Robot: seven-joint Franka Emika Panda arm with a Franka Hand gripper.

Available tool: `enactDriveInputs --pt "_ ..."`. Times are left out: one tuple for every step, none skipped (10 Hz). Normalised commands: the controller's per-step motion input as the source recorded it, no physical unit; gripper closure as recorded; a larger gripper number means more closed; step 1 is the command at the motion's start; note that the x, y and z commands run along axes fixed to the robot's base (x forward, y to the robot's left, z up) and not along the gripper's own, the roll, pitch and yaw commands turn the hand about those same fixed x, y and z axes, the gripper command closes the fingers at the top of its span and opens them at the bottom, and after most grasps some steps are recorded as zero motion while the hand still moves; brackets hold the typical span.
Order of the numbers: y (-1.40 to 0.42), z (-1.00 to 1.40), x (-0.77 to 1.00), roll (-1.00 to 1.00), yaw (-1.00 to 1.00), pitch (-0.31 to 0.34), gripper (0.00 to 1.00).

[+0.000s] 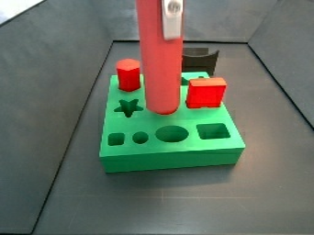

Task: Pick up the oval object. Move up. Place the oval object on the fixture. Regrasp the oval object. Move to above the board. Insert the oval object.
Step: Insert the oval object.

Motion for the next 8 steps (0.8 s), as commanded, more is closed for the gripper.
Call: enactDriveInputs --pt "-0.01 -0.19 0.0 0.0 -0.31 -0.081 1.0" --pt "0.0 -0.18 0.03 0.0 -0.27 -0.084 1.0" --pt "-0.13 -0.32 0.01 0.01 -0.23 -0.139 1.0" --pt "-0.15 -0.22 0.19 0.0 -0.1 -0.084 1.0" --pt "-0.14 -0.1 0.29 0.0 0.0 -0.026 1.0" --pt "-0.05 -0.05 0.27 0.0 0.0 -0.013 1.0" --pt "0.0 -0.07 0.27 0.0 0.0 0.0 1.0" --pt "0.0 -0.13 0.21 0.0 0.0 -0.007 1.0"
